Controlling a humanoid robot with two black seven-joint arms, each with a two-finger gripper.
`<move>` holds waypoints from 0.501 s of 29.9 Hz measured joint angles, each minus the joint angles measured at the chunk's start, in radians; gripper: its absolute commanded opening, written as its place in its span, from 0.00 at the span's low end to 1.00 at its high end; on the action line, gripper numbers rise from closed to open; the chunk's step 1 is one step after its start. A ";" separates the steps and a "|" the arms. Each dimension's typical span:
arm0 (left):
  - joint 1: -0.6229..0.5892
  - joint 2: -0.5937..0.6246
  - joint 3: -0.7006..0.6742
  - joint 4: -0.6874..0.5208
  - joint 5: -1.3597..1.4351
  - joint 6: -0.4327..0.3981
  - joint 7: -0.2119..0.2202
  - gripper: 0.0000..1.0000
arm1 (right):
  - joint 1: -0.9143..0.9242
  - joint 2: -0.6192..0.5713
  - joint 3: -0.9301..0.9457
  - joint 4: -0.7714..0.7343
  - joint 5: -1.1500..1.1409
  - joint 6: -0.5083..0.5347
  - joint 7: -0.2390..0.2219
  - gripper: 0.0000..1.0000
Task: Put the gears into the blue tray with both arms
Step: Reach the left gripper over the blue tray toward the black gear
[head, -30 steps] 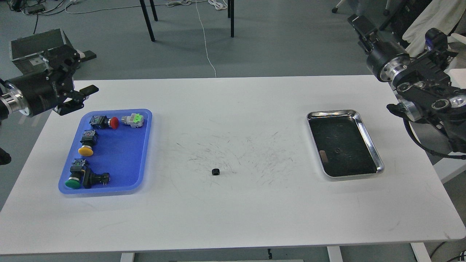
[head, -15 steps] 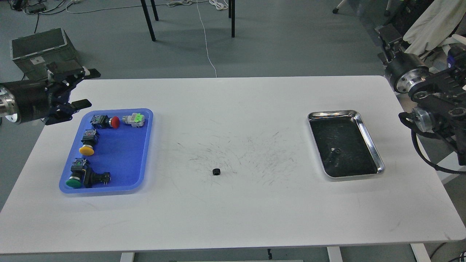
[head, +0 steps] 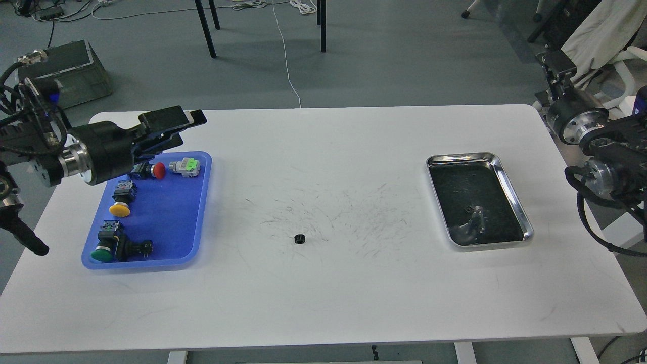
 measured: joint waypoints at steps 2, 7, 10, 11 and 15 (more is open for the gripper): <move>0.001 -0.015 0.001 -0.012 0.032 0.002 -0.001 0.88 | 0.000 0.000 0.005 0.001 0.015 0.004 -0.026 0.95; 0.002 -0.062 0.045 -0.047 0.134 0.002 -0.004 0.88 | 0.000 0.007 0.008 0.010 0.024 0.009 -0.051 0.95; 0.006 -0.087 0.066 -0.070 0.253 0.009 -0.009 0.87 | 0.000 0.015 0.008 0.011 0.024 0.011 -0.052 0.95; 0.011 -0.099 0.069 -0.073 0.299 0.014 -0.010 0.87 | 0.000 0.017 0.008 0.011 0.024 0.011 -0.053 0.95; 0.051 -0.151 0.075 -0.075 0.458 0.039 -0.011 0.87 | 0.000 0.019 0.006 0.010 0.021 0.011 -0.052 0.95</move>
